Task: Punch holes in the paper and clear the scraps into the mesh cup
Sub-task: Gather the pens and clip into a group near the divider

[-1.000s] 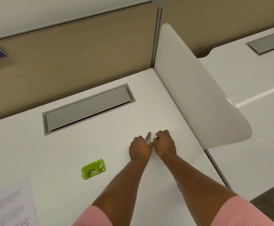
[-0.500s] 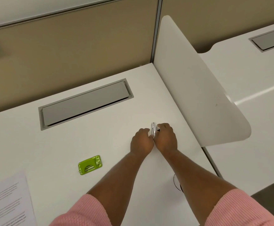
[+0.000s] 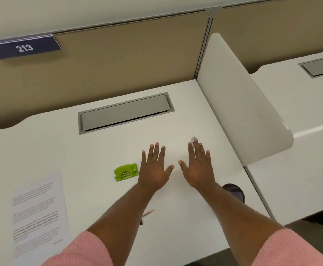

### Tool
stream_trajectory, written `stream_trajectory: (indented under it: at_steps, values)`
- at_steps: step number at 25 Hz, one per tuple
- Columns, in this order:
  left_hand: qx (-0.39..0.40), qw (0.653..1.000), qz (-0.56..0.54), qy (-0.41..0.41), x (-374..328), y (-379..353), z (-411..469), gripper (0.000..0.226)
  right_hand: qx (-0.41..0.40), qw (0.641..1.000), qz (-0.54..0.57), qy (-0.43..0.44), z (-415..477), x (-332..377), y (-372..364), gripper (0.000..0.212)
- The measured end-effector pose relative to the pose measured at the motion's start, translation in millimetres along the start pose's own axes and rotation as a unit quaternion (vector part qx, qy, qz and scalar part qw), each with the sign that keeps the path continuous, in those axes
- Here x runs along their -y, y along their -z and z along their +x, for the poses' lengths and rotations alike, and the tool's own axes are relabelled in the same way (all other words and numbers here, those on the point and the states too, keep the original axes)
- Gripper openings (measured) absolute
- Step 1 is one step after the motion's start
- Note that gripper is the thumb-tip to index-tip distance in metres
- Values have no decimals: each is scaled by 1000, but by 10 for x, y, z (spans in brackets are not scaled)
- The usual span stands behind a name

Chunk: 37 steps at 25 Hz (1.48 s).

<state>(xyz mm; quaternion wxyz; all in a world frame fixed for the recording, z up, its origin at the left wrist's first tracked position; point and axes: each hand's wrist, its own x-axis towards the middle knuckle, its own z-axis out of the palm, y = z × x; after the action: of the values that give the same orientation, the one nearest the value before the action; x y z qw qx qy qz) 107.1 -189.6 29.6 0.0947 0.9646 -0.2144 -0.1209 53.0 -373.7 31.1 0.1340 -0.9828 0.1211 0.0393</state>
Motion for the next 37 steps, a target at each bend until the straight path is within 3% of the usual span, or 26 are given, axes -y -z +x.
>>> stream_trajectory:
  at_steps: [11, 17, 21, 29, 37]
  values:
    - [21, 1000, 14, 2, 939, -86, -1238, 81, 23, 998, 7, 64, -923, 865, -409, 79]
    - [77, 996, 28, 27, 1358, -258, -1686, 75, 64, 994, 3, 87, -1254, 1178, -726, 70]
    - [92, 995, 25, 22, 1428, -334, -1732, 67, 85, 993, -6, 81, -1355, 1294, -893, 59]
    - [104, 990, 65, -64, 1360, -495, -1700, 33, 109, 988, 3, 109, -1194, 1450, -1066, 53]
    - [111, 992, 24, -45, 1461, -485, -1577, 24, 110, 992, -22, 65, -915, 1551, -1070, 35]
